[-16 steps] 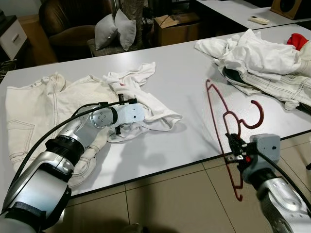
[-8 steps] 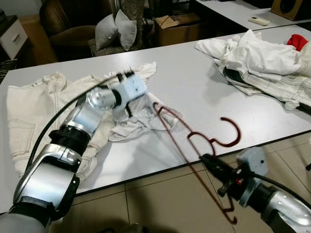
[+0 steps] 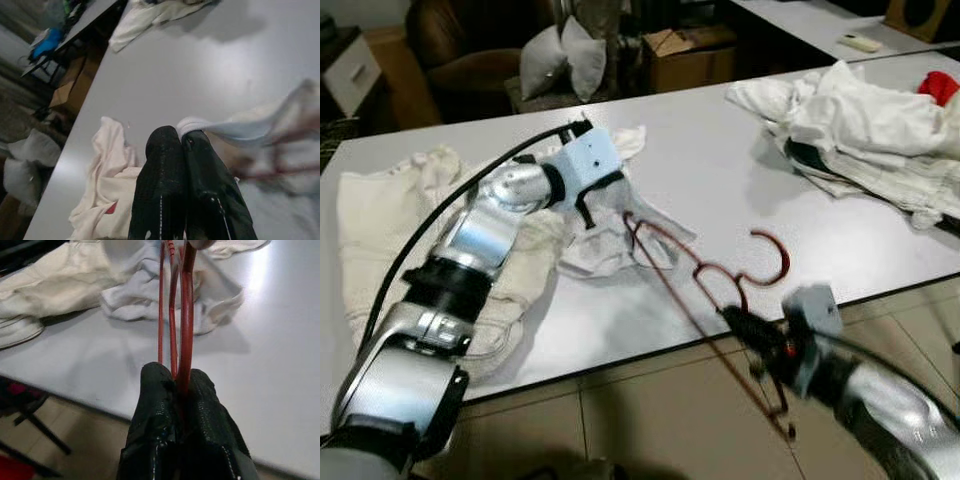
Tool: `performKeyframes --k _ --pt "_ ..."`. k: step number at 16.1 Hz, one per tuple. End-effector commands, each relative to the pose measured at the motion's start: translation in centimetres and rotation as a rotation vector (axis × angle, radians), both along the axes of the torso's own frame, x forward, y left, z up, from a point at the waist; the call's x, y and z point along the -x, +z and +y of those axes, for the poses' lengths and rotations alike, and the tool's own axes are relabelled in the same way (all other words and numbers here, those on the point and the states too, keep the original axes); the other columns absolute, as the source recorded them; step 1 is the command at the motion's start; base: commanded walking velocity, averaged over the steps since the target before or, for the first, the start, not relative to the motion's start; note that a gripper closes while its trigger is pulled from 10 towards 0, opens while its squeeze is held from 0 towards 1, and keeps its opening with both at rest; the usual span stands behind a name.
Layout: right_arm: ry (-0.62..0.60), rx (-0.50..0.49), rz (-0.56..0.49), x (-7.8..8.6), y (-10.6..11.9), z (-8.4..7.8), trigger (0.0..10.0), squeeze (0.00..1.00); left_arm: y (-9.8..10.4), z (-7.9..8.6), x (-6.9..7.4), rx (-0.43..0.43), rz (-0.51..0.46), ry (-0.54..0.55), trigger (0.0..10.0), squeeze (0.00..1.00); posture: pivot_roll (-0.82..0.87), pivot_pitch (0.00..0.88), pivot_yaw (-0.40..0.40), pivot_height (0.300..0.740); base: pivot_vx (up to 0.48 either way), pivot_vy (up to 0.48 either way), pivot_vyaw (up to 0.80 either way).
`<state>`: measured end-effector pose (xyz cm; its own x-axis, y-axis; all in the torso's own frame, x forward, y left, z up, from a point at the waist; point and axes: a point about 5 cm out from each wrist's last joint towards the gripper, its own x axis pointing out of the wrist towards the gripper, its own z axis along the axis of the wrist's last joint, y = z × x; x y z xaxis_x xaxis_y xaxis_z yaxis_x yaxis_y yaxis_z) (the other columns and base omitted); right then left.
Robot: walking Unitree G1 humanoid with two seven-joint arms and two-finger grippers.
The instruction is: Hang hanger
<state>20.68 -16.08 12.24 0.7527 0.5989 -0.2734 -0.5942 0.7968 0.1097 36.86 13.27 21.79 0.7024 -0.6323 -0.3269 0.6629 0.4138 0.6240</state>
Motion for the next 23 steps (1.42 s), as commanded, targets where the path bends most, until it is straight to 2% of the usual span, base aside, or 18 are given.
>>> performKeyframes --k 1,2,5,8,12,15,19,21,23 --pt "0.000 -0.004 -0.005 -0.2 0.1 0.1 10.0 0.00 0.0 0.2 0.2 -0.017 0.011 -0.013 0.0 0.00 -0.02 0.000 0.085 0.740 0.000 0.000 0.00" --pt "0.008 -0.005 -0.016 -0.7 0.4 0.2 10.0 0.00 -0.2 0.2 0.4 -0.051 0.011 -0.022 0.0 0.00 -0.02 0.000 0.083 0.740 0.000 0.000 0.00" --pt "0.000 -0.051 -0.046 -1.5 1.1 0.7 10.0 0.00 -0.6 0.0 0.7 -0.078 0.007 -0.014 0.0 0.00 -0.02 0.000 0.076 0.740 0.000 0.000 0.00" --pt "0.016 -0.082 -0.049 -1.1 1.6 1.6 10.0 0.00 -0.5 0.3 0.1 -0.138 -0.058 0.045 0.0 0.00 -0.02 0.000 0.078 0.740 0.000 0.000 0.00" --pt "-0.151 -0.040 0.002 -1.4 0.3 0.3 10.0 0.00 0.4 0.2 0.0 -0.121 -0.065 0.054 0.0 0.00 -0.03 0.000 0.087 0.740 0.000 0.000 0.00" --pt "-0.211 -0.027 0.032 -1.8 -0.3 -0.4 10.0 0.00 1.2 0.1 0.1 -0.099 -0.058 0.038 0.0 0.00 -0.03 0.000 0.090 0.740 0.000 0.000 0.00" --pt "-0.141 -0.091 0.006 -3.0 0.6 0.6 10.0 0.00 2.2 0.4 1.5 -0.077 0.048 -0.067 0.0 0.00 -0.01 0.000 0.088 0.740 0.000 0.000 0.00" --pt "-0.095 -0.087 -0.019 -3.9 1.1 1.4 10.0 0.00 2.7 0.4 1.7 -0.059 0.052 -0.080 0.0 0.00 -0.01 0.000 0.085 0.740 0.000 0.000 0.00" --pt "-0.098 -0.149 -0.063 -4.8 2.4 1.8 10.0 0.00 4.2 0.6 1.7 -0.016 0.019 -0.081 0.0 0.00 0.00 0.000 0.081 0.740 0.000 0.000 0.00"
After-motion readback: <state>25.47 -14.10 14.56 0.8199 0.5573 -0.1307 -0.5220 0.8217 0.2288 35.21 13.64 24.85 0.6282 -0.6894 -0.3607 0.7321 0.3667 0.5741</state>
